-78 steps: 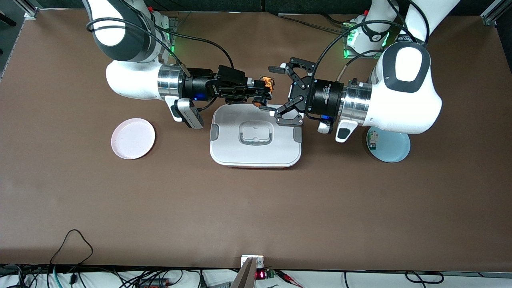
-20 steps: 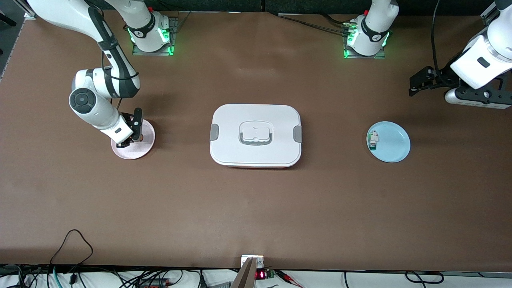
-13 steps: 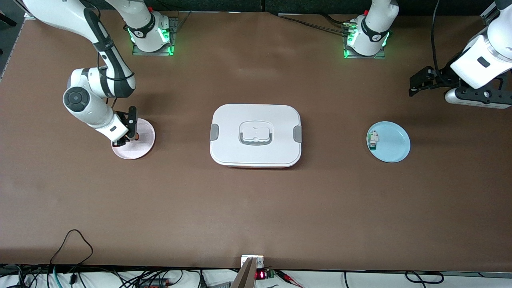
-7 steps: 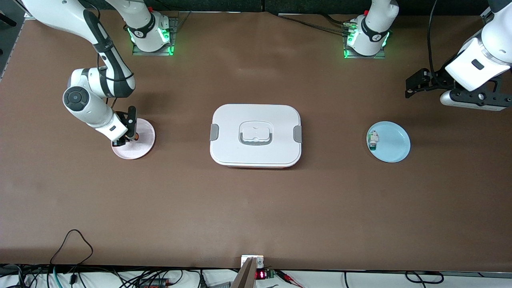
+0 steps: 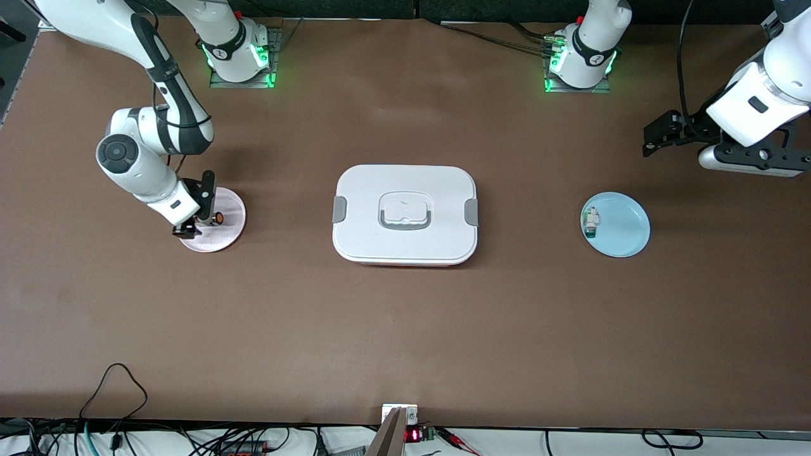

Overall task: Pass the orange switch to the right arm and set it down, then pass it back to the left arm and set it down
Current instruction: 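Open the right gripper and lift it away from the plate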

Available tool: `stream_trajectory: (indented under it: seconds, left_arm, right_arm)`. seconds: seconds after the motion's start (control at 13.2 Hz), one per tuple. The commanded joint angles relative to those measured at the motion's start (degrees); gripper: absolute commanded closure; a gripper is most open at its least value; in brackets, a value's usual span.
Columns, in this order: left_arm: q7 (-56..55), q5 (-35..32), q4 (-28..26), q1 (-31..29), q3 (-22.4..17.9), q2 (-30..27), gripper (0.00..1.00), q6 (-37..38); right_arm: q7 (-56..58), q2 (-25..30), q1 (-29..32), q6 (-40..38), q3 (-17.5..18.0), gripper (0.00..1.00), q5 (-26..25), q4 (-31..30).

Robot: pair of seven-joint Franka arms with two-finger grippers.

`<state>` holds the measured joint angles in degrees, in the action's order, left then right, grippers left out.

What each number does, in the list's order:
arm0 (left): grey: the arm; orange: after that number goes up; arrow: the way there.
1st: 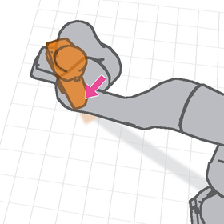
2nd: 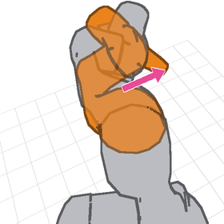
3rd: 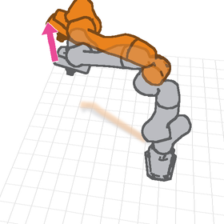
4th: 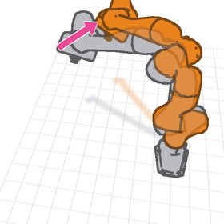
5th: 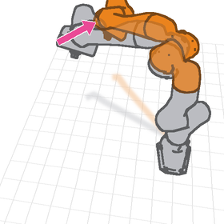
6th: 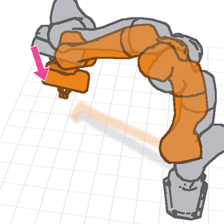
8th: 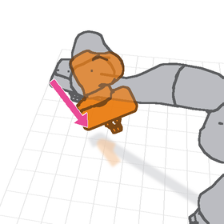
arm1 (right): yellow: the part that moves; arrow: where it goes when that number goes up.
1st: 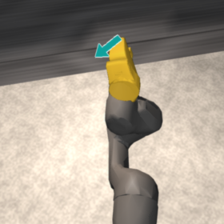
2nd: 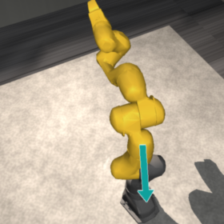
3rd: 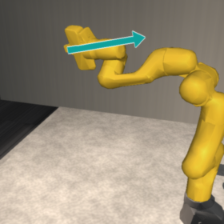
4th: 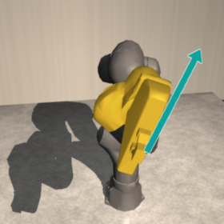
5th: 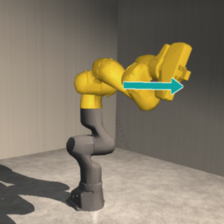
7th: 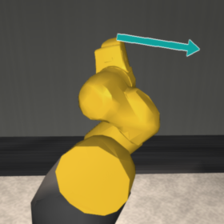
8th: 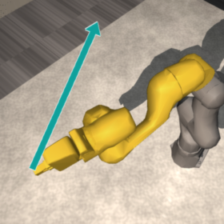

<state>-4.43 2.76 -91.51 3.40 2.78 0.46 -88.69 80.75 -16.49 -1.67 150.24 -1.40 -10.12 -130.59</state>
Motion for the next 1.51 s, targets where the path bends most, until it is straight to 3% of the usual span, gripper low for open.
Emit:
stream_trajectory:
  seconds: [0.0, 0.3, 0.61, 0.68, 1.14, 1.44]
  left_arm:
    - [-2.7, -0.7, 1.3, -0.1, -0.7, 0.9, 0.0, 0.4]
    - [-1.0, -1.4, 1.4, 0.1, 0.0, 0.9, 0.0, 1.0]
    - [-0.9, -2.1, 1.4, -0.2, -0.2, 0.9, 0.0, 1.6]
    - [-1.0, -2.2, 1.4, -0.2, -0.2, 0.9, 0.0, 1.8]
    - [-0.9, -2.9, 1.7, -0.1, -0.2, 1.0, 0.0, 1.5]
    - [-1.5, -2.9, 1.8, -0.1, -0.2, 1.0, 0.0, 1.5]
  right_arm:
    - [-8.3, 3.1, -0.2, -2.7, 0.3, 0.0, 2.0, 3.2]
    - [-23.7, 3.7, -1.2, -17.1, 0.3, 0.0, 5.4, 15.3]
    - [-39.3, 3.7, -1.0, -27.3, 0.0, 0.0, 19.8, 23.1]
    - [-43.0, 3.7, -1.0, -29.5, 0.0, 0.0, 21.1, 25.2]
    - [-70.6, 3.6, -1.1, -50.3, 0.2, 0.0, 20.3, 40.4]
    - [-74.4, 3.7, -1.5, -66.4, -0.1, 0.0, 15.1, 50.2]
